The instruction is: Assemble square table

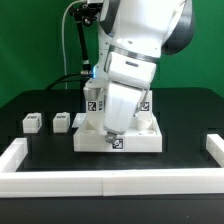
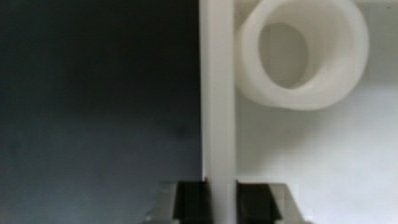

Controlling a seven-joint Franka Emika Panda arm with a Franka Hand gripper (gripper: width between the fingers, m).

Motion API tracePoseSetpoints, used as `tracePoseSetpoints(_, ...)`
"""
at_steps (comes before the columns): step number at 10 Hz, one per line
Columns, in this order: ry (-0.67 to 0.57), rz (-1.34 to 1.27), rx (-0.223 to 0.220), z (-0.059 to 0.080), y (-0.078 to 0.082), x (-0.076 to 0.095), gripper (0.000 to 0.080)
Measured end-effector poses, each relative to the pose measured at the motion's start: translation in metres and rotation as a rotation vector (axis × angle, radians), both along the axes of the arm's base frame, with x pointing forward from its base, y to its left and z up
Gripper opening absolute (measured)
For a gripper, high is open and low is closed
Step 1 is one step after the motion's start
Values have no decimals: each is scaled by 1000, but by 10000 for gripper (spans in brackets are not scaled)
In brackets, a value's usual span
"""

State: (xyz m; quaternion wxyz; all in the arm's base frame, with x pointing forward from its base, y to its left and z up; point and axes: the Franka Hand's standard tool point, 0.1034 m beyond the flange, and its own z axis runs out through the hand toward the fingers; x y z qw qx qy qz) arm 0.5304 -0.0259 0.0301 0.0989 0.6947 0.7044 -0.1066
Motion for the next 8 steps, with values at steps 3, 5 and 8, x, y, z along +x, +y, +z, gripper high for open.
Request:
tracePoseSetpoints(3,-11,3,-3,-2,28,30,63)
tracePoseSetpoints(5,-1,-7,-16,-6,34,42,63)
tracePoseSetpoints(8,-2,-16,-16,-6,31,40,63)
